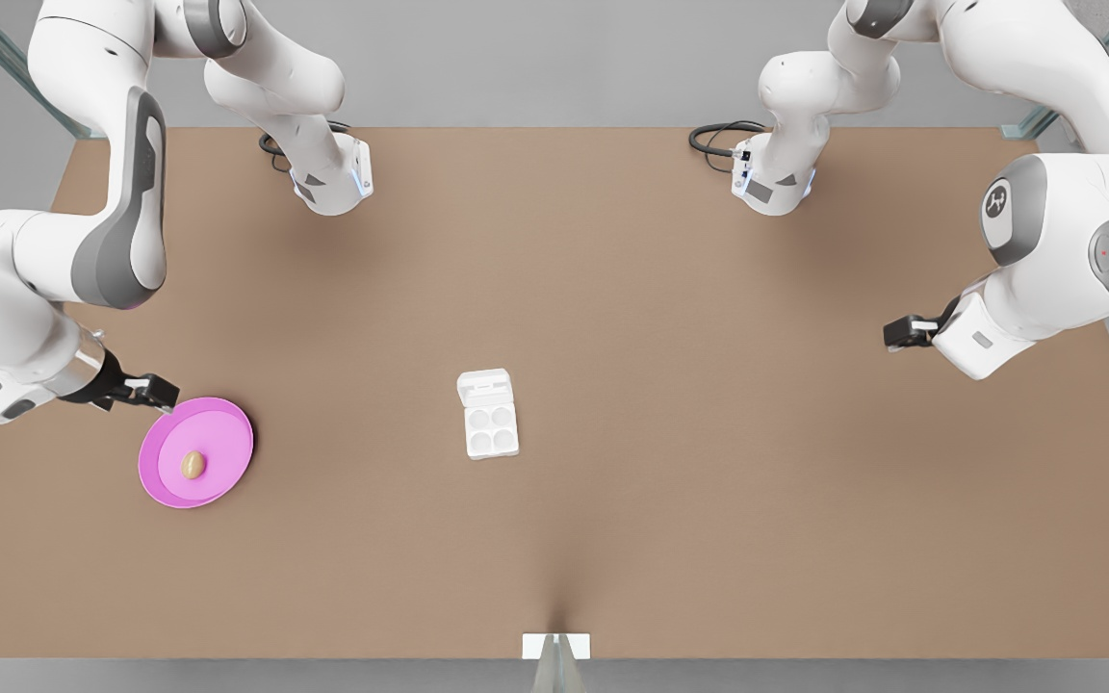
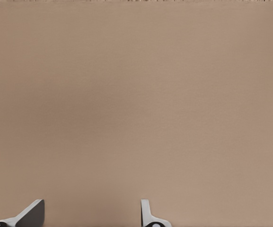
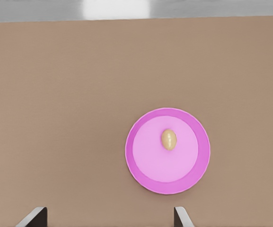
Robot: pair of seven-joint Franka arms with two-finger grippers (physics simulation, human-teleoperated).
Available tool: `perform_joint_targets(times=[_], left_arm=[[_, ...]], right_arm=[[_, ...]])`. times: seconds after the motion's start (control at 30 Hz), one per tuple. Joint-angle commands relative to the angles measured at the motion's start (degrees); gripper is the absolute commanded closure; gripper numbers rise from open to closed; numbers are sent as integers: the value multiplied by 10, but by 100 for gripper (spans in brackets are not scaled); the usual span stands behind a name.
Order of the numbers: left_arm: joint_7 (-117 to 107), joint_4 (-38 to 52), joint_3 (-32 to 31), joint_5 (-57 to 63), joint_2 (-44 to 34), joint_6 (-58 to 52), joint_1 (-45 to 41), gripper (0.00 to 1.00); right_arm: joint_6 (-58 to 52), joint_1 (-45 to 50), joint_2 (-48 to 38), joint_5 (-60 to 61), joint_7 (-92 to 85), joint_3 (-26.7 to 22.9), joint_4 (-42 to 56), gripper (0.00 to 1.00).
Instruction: Pack egg into the box and close the box lid
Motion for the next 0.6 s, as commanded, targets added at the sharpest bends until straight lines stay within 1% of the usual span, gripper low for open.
perform_joint_targets(times=[0.0, 0.03, 0.07, 0.1, 0.17, 0.23, 0.43, 0.57], left_arm=[[0, 0, 0, 0, -1, 8, 0, 0], [1, 0, 0, 0, -1, 8, 0, 0], [1, 0, 0, 0, 0, 8, 0, 0], [1, 0, 0, 0, 0, 8, 0, 0], [0, 0, 0, 0, 0, 8, 0, 0], [0, 0, 0, 0, 0, 8, 0, 0], [1, 0, 0, 0, 2, 9, 0, 0], [1, 0, 0, 0, 2, 9, 0, 0]], right_arm=[[13, -4, 5, 1, -2, 0, -2, 0], [27, -14, 30, 1, -2, -1, -6, 0], [102, -17, 50, 0, -2, -1, -52, 0], [153, -12, 77, 0, -1, -1, -73, 0], [193, -16, 128, -9, 0, -1, -75, 0], [264, -17, 157, -11, 0, -4, -100, 0], [320, -64, 165, -53, -9, -4, -147, 0], [348, -83, 179, -73, -10, -4, -155, 0]])
